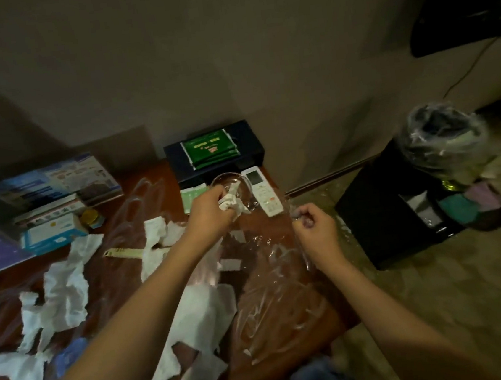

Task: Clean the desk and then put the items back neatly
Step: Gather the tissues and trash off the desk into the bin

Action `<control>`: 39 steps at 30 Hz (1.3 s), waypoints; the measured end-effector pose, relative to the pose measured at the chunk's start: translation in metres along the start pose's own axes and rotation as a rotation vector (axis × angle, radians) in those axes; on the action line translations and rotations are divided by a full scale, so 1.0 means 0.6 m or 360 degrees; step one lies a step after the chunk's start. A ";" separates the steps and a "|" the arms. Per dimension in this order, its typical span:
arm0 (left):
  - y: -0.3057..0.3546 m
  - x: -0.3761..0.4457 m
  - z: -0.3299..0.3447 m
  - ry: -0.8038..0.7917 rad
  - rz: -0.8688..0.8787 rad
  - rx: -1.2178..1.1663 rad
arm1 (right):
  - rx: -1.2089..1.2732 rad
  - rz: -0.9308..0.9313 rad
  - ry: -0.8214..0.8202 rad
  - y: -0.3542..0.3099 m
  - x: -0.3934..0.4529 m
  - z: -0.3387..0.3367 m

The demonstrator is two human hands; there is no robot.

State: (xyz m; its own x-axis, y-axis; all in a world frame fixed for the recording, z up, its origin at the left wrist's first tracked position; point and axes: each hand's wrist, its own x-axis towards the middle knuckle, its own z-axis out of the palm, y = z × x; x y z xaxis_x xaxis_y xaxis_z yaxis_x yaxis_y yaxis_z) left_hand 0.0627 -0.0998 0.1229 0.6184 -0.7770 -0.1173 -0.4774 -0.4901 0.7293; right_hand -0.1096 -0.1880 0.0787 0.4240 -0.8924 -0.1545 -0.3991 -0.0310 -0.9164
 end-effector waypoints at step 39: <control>0.734 0.433 0.746 -0.0606 0.0469 0.0055 | 0.0375 0.0195 0.0902 0.246 0.485 -0.882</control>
State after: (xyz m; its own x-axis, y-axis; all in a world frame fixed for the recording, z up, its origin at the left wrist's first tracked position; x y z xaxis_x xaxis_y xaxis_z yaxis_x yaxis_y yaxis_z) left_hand -0.2664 -0.6945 0.1119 0.1842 -0.9710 -0.1522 -0.6223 -0.2351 0.7467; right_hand -0.4753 -0.6905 0.0941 -0.1364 -0.9853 -0.1026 -0.2001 0.1289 -0.9713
